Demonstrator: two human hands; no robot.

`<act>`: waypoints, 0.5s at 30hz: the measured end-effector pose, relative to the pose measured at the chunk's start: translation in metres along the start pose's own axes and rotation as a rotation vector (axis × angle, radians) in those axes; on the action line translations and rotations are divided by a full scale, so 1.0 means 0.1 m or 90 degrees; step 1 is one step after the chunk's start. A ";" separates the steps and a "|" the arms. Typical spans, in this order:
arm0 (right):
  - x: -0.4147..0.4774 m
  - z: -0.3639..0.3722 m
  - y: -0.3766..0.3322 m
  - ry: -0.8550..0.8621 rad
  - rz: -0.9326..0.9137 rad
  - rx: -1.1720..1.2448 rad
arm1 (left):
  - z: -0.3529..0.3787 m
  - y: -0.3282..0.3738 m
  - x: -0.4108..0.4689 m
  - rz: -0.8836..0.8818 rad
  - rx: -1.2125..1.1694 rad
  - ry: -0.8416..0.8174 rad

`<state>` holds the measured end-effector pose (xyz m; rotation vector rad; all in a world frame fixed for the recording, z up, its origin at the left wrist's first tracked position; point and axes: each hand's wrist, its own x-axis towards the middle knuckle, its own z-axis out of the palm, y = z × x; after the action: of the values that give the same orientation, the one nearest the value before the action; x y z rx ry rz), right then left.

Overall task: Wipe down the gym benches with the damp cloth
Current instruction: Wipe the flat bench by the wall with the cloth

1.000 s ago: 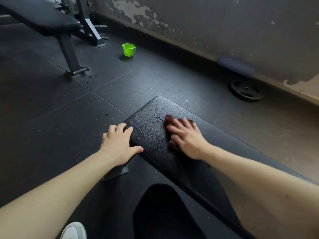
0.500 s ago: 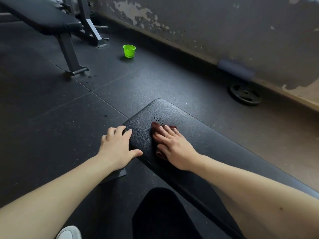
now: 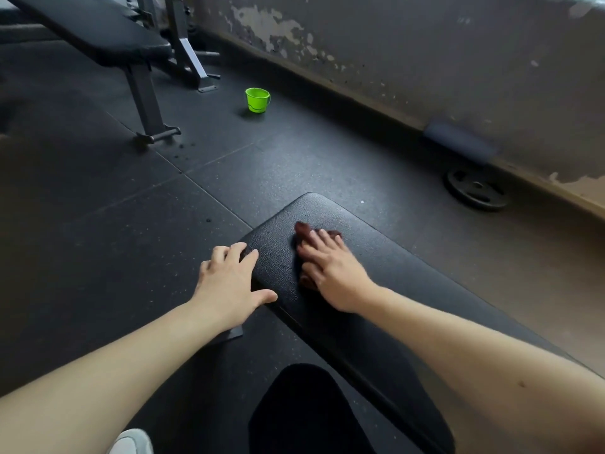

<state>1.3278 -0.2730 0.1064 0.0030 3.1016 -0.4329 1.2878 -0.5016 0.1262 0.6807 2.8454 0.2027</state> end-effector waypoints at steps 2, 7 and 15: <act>-0.01 0.02 0.04 -0.019 -0.032 0.010 | 0.00 0.01 0.00 -0.001 0.000 -0.004; 0.51 -0.11 0.37 -0.023 0.032 0.019 | 0.00 0.01 0.02 0.000 0.008 -0.009; 1.11 -0.17 0.27 0.017 0.172 -0.030 | 0.01 -0.01 -0.03 0.005 0.011 0.005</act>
<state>1.2168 -0.2425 0.1143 0.4239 3.0722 -0.3533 1.2903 -0.5041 0.1259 0.6949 2.8560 0.1837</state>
